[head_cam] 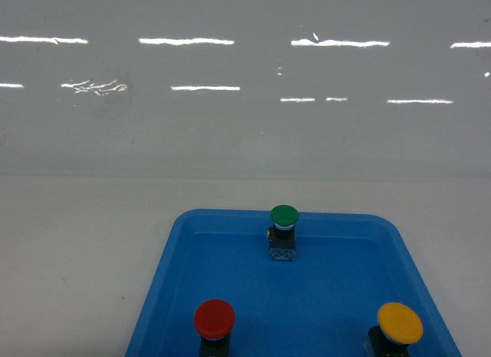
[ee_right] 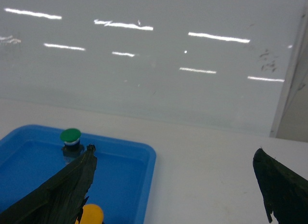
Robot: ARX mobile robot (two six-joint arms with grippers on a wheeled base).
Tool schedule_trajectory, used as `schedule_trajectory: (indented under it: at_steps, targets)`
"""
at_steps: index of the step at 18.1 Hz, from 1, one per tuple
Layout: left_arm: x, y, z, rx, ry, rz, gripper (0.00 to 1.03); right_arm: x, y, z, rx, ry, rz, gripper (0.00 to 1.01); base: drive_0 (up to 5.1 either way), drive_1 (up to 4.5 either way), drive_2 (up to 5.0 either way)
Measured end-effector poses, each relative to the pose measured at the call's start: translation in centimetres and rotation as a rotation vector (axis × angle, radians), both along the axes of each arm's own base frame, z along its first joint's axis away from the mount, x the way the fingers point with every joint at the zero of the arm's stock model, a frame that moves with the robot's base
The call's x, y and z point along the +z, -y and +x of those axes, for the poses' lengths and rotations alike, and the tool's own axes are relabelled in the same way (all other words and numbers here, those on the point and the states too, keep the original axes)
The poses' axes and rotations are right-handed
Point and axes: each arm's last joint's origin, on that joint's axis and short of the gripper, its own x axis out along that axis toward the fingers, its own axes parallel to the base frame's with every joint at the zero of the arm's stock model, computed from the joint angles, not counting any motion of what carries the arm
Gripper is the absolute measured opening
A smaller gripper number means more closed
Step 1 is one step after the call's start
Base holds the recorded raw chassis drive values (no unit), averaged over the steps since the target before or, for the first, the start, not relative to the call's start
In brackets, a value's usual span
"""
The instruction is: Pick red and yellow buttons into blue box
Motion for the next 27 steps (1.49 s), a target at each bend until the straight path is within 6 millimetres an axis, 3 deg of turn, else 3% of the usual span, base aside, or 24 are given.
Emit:
schedule_trajectory:
  at_steps: [4,7,9,16,19,25,27]
  targets:
    - [0.8,2.6,5.9,-0.065,-0.150,0.092,0.98,-0.5,-1.4,6.0,0.074,-0.145,-0.020,0.98,0.0,0.00,0.0]
    - [0.0,3.4,9.7,-0.042,-0.246,0.122,0.98,-3.0,-2.5,8.9,0.126,-0.382,-0.035,0.98,0.0,0.00,0.0]
    - [-0.7,3.5,11.8,-0.017,-0.294,0.127,0.98,-3.1,-3.5,10.6,0.164,-0.425,-0.042,0.98,0.0,0.00,0.0]
    - [-0.4,3.2,13.3,0.014,-0.276,0.104,0.98,-2.7,-5.0,12.0,0.215,-0.401,-0.053,0.98,0.0,0.00,0.0]
    - [-0.1,2.9,13.5,0.039,-0.262,0.090,0.98,-3.0,-6.7,12.1,0.237,-0.406,-0.124,0.98,0.0,0.00,0.0]
    - [-0.1,3.0,13.5,0.034,-0.261,0.090,0.98,-2.9,-6.6,12.2,0.238,-0.384,-0.148,0.98,0.0,0.00,0.0]
    - [-0.1,3.0,13.5,0.034,-0.261,0.090,0.98,-3.7,-6.8,12.1,0.253,-0.426,-0.156,0.98,0.0,0.00,0.0]
